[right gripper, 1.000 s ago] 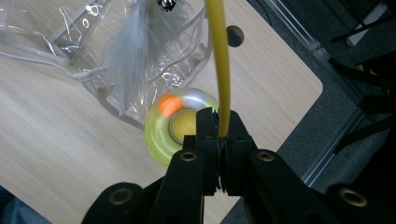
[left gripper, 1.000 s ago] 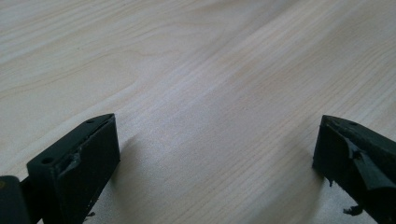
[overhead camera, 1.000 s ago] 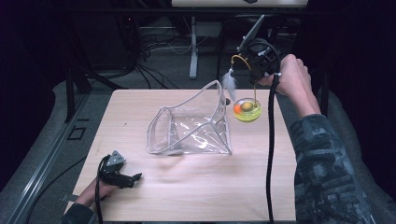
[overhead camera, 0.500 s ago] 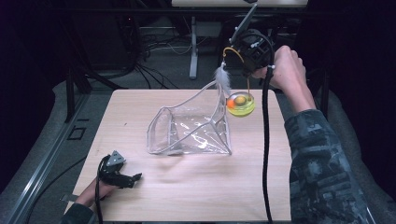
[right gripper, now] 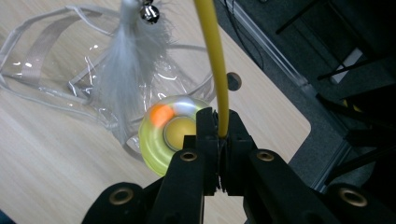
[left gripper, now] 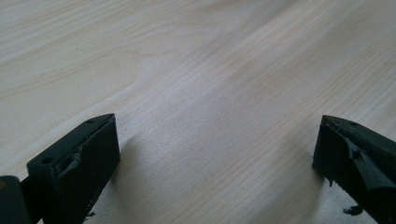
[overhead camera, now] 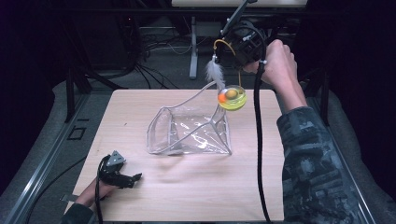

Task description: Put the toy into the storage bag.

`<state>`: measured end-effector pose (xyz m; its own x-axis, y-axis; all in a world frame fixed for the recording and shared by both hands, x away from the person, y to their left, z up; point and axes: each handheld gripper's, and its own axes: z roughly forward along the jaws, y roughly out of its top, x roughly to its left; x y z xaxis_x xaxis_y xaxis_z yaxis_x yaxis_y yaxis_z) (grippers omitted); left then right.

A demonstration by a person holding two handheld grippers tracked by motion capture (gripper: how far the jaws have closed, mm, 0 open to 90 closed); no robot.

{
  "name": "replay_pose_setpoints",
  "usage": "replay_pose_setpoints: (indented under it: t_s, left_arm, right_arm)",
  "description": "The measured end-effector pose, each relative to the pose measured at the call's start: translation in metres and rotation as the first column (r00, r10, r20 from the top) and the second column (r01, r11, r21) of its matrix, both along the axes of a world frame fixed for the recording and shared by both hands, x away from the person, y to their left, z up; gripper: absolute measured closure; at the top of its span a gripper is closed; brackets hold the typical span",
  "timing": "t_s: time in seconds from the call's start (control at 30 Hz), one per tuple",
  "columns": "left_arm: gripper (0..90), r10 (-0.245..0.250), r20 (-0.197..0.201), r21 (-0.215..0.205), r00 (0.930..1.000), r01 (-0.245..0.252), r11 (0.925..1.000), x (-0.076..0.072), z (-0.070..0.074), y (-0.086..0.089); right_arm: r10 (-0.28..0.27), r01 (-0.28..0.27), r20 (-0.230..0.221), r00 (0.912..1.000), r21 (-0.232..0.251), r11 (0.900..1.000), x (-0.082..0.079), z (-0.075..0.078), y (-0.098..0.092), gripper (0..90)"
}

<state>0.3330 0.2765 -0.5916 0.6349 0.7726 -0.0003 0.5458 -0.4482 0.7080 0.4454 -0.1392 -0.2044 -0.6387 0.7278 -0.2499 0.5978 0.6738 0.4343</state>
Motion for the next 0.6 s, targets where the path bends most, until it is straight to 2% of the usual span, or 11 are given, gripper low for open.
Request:
replay_pose_setpoints:
  t_s: [0.37, 0.6]
  left_arm:
    - [0.3, 0.0, 0.0, 0.0, 1.0, 0.0, 1.0, 0.0, 0.0, 0.0]
    - [0.3, -0.004, 0.0, 0.0, 1.0, 0.004, 1.0, 0.0, 0.0, 0.0]
  right_arm:
    - [0.024, -0.025, 0.032, 0.9992, 0.034, 0.999, 0.0, 0.005, 0.018, 88.0]
    - [0.044, -0.046, 0.031, 0.9985, 0.043, 0.998, 0.002, 0.005, 0.031, 88.0]
